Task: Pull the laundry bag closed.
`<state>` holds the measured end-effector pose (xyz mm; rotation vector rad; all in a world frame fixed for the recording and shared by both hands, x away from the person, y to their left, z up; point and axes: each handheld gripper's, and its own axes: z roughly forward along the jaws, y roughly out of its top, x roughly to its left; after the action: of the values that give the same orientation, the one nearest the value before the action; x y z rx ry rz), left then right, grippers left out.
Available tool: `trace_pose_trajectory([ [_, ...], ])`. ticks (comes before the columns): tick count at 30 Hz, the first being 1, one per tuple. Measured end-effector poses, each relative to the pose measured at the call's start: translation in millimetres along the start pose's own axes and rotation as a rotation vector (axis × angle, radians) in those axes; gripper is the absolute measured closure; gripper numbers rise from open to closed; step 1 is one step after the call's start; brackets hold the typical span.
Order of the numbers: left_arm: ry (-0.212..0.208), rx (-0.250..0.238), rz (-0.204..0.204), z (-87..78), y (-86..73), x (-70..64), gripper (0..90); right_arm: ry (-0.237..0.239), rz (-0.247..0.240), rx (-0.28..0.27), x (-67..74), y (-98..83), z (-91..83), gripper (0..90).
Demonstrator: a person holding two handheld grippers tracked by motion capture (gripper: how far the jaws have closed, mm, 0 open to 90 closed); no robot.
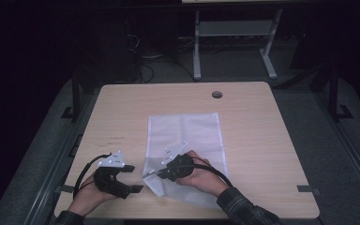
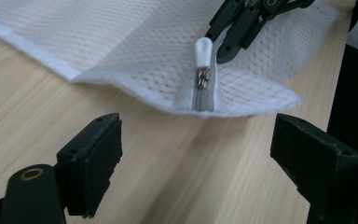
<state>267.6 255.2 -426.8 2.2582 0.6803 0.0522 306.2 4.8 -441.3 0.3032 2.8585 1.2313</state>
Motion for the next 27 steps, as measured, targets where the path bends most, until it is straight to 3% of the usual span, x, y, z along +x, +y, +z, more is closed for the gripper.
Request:
trace_pose_trajectory([
  [7, -0.001, 0.020, 0.024, 14.6, 10.4, -3.6, 24.2, 0.007, 0.002, -0.019, 1.6, 2.2, -4.6, 86.1],
  [10, 0.007, 0.021, 0.036, 14.7, 10.5, -1.6, 34.4, 0.008, 0.003, -0.027, 1.9, 2.6, -6.1, 86.1],
  [14, -0.005, 0.007, 0.045, 11.5, 10.3, 1.0, 55.1, 0.013, 0.004, -0.028, 3.0, 2.9, -7.5, 86.1],
  [17, -0.008, 0.009, 0.051, 11.0, 10.2, 1.7, 64.0, 0.015, 0.005, -0.033, 3.0, 3.1, -8.0, 86.1],
  [18, -0.010, 0.011, 0.056, 11.0, 10.2, 1.6, 64.0, 0.017, 0.004, -0.033, 3.0, 3.1, -8.1, 86.1],
  [22, -0.006, 0.013, 0.090, 10.0, 11.4, 0.2, 77.7, 0.030, 0.002, -0.027, 5.0, 3.0, -8.0, 86.0],
  [27, -0.012, 0.020, 0.115, 9.2, 12.9, -0.9, 81.7, 0.044, -0.008, -0.016, 6.4, 2.3, -7.3, 85.3],
])
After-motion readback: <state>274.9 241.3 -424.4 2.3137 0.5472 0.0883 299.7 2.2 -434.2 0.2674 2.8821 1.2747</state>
